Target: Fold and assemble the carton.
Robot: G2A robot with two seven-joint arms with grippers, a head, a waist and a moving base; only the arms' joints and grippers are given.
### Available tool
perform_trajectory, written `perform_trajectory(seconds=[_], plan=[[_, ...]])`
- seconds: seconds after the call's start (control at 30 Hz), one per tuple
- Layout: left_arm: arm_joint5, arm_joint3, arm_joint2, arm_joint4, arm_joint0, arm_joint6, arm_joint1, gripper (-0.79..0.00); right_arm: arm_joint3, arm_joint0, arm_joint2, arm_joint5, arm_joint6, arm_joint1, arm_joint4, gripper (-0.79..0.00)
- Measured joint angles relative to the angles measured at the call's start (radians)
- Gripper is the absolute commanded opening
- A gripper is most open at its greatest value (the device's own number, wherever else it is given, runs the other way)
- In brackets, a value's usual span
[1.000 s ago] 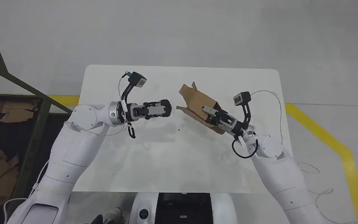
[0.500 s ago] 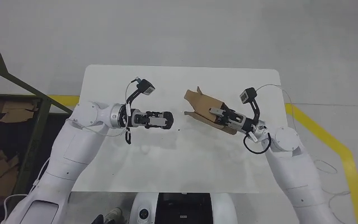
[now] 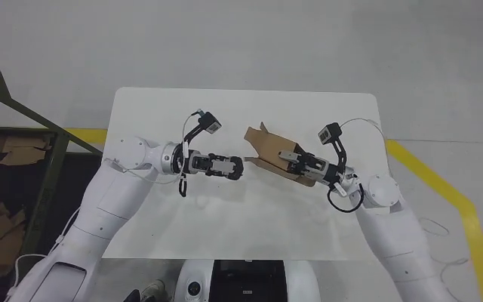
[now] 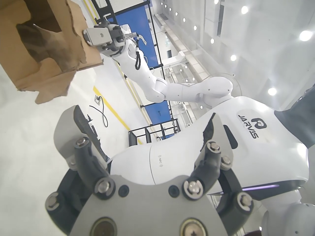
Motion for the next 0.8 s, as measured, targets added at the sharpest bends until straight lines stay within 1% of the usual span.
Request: perform_trajectory(seconds=[0.13,0.37,0.8], plan=[[-0.010,0.028,0.024,0.000,-0.020,0.012,-0.008,0.000,-0.009,-0.007,-0.007,0.000,0.005,0.000,0.014,-0.785],[-0.032,0.065,0.034,-0.014,-0.038,0.048,-0.017,0.000,-0.011,-0.010,-0.020,0.007,0.032,0.001,0.024,-0.785],[-0.037,0.085,0.060,-0.054,-0.061,0.022,-0.031,0.000,-0.050,-0.034,-0.044,-0.003,0.064,0.004,0.037,-0.785]])
